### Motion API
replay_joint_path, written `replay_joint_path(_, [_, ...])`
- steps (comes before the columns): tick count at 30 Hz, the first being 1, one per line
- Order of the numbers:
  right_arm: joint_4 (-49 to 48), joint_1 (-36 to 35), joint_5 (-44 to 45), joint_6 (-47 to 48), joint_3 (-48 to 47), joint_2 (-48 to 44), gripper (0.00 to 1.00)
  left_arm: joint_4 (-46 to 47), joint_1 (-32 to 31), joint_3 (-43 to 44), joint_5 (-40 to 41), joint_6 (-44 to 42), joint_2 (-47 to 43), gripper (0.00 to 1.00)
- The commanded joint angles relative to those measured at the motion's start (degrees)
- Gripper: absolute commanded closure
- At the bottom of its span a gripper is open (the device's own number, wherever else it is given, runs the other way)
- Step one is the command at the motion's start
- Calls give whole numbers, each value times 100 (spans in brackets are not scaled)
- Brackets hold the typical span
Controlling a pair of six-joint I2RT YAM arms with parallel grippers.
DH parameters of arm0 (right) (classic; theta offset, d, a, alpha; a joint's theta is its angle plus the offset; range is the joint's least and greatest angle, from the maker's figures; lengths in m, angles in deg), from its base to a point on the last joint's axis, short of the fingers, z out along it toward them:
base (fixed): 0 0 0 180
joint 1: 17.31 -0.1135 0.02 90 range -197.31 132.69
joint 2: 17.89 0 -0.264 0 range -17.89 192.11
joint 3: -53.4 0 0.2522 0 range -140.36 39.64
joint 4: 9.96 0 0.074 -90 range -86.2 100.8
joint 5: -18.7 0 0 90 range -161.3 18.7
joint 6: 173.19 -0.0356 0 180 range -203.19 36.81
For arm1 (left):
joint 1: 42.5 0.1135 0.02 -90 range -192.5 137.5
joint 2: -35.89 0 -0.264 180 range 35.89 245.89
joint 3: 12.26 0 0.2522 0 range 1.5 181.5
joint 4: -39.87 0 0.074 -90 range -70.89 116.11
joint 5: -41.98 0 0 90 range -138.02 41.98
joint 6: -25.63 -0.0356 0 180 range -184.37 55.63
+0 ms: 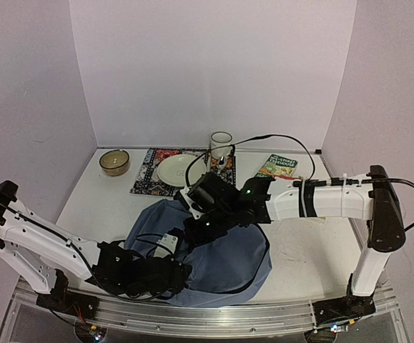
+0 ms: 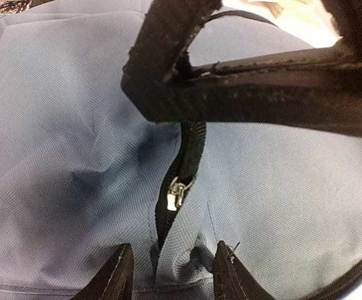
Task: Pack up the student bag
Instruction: Hold the lower front pocket of the student bag, then zip the lower front pocket of the student bag.
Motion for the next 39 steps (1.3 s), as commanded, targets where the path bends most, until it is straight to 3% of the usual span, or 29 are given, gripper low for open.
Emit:
replay_joint_path(1, [-188, -36, 134, -139, 57, -222, 100, 144, -19, 149, 215, -117, 291, 56])
replay_joint_path(4, [-208, -49, 172, -169, 44, -211, 100, 197, -19, 220, 164, -176, 441, 64])
replay_joint_path(9, [-202, -8, 911, -204, 187, -352, 100, 192, -47, 115, -116, -139, 420, 92])
replay_joint_path(12, [-187, 115, 1315, -304, 302, -414, 100, 185, -128, -13, -292, -81, 282, 100])
replay_joint_path(23, [-184, 590, 2523, -410, 360, -614, 100, 174, -384, -341, -619, 266, 52, 100])
replay_joint_path(39, [-621, 1416, 2461, 7, -15, 43, 100, 51, -831, -654, -562, 625, -596, 100])
